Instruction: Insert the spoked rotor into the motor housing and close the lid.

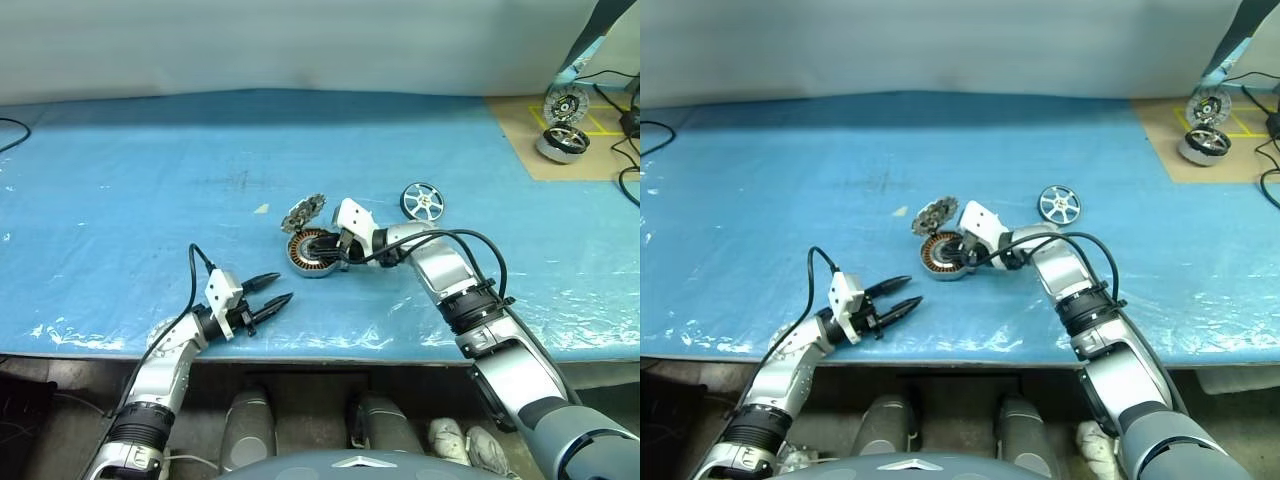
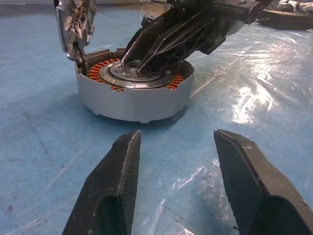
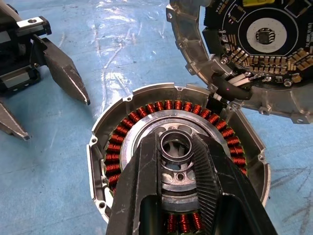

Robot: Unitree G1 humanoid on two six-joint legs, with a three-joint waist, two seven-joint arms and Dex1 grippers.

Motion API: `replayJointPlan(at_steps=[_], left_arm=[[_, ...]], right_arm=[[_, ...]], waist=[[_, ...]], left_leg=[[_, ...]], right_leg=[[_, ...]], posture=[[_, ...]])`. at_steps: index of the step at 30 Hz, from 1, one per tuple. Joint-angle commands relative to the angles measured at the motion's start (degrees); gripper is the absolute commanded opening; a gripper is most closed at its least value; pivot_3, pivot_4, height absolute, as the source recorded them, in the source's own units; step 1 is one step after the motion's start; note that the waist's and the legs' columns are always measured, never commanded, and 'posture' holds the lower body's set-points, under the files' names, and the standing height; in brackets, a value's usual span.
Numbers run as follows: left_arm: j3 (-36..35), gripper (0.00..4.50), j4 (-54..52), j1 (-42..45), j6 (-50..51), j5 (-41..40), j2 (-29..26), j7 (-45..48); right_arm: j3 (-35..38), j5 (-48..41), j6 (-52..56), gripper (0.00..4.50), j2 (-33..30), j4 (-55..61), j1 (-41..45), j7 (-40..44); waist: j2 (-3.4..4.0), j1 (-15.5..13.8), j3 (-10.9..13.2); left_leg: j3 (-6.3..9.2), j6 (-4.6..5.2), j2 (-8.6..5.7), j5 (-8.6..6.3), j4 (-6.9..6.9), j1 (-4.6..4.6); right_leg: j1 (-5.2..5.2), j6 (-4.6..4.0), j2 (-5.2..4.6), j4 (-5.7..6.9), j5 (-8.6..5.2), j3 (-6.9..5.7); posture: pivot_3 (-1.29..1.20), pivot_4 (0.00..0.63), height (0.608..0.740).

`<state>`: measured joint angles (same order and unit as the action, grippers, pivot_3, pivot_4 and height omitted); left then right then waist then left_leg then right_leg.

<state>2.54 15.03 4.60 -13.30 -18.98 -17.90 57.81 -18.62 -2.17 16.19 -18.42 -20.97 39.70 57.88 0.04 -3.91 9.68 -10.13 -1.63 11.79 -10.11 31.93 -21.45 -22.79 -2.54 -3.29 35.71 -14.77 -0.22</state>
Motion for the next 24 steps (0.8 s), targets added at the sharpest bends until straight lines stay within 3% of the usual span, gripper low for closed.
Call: replayJointPlan(at_steps=[1,24], left_arm=[[0.14,2.50,-1.85,-0.32,-0.05,0.02,-0.05,-0.38],[-1.97,2.50,3.41,1.02,-2.43,-1.22,-1.11,2.81]], right_arm=[[1.03,-0.50,-0.25,0.56,-0.22,0.51,1.05,0.30],[1.96,-1.29,0.21,0.56,-0.42,0.09,1.86,0.91]], waist=[[0.00,0.00,0.00],[0.00,-0.01,0.00]], left_leg=[[0.00,0.00,0.00,0.00,0.00,0.00],[0.00,0.00,0.00,0.00,0.05,0.00]], right_leg=[[0.00,0.00,0.00,0.00,0.00,0.00],[0.01,0.00,0.00,0.02,0.00,0.00]], posture=[[0.00,0.150,0.740],[0.00,0.150,0.740]])
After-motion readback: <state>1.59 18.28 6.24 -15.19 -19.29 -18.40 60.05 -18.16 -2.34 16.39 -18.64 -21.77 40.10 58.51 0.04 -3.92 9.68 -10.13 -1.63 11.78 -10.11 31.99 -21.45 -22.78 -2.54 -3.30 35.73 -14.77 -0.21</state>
